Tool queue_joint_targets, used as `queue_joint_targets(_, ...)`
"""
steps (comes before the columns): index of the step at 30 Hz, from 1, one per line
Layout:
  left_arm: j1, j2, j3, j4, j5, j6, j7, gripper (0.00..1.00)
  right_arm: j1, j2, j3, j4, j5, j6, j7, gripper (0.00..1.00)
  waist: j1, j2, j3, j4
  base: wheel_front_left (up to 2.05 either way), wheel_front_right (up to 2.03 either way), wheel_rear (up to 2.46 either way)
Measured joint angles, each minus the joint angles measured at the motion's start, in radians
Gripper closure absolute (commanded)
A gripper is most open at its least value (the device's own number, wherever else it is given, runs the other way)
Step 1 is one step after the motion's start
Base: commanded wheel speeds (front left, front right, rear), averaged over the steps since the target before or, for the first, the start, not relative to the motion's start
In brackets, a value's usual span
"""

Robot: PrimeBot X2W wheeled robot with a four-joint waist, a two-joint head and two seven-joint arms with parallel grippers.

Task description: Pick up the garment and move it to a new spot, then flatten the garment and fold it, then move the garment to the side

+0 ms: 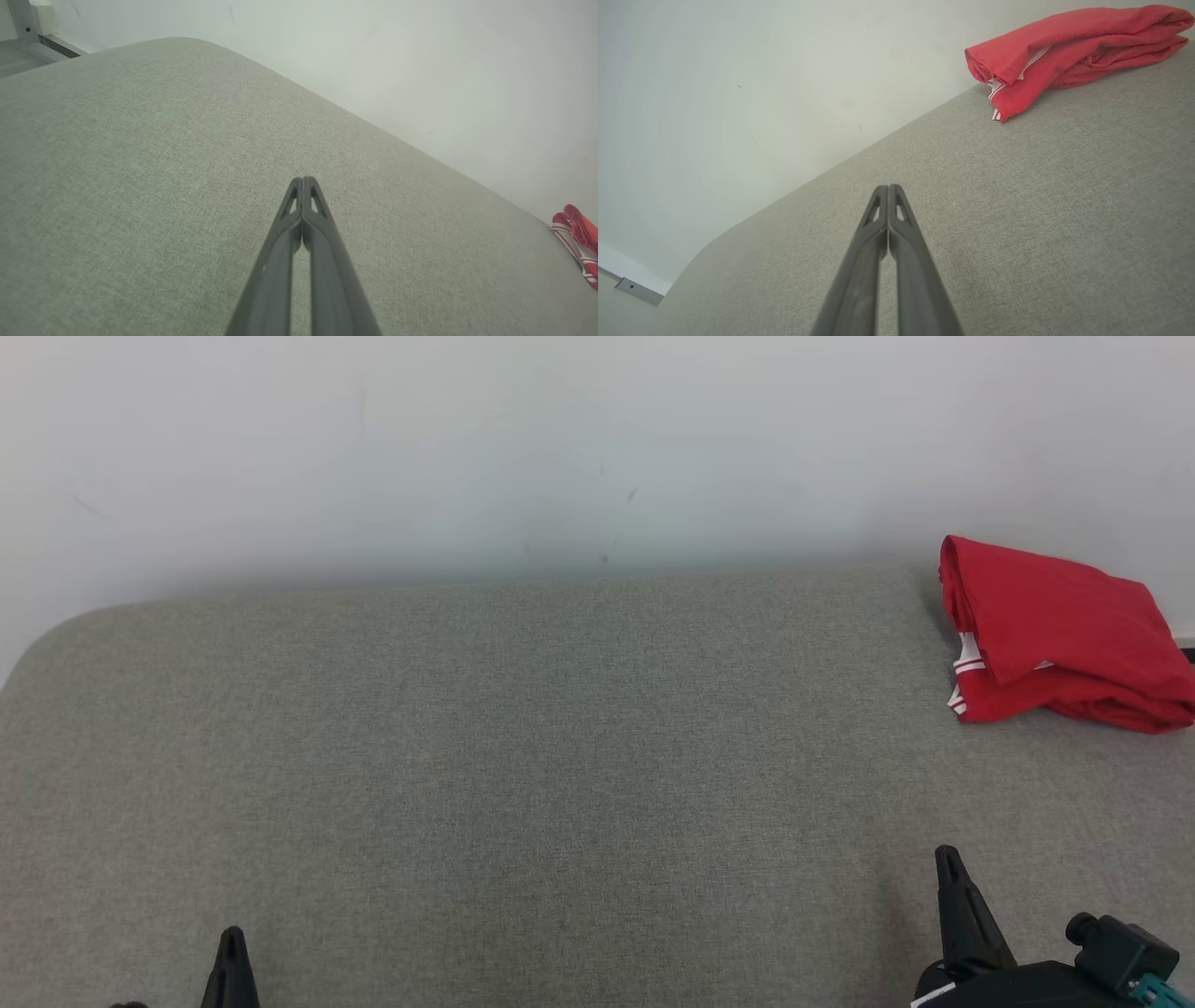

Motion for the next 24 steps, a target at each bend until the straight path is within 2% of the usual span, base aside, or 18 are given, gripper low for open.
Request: queue_joint_targets(24, -0.045, -0.009, 0.011, 0.007, -0.346, -0.042, 0.083, 1.00, -0.041, 0.014, -0.022, 0.018, 0.340, 0.000, 0.080, 1.00, 0.0000, 0.0000, 0.002, 0.002, 0.00, 0.00, 0.00)
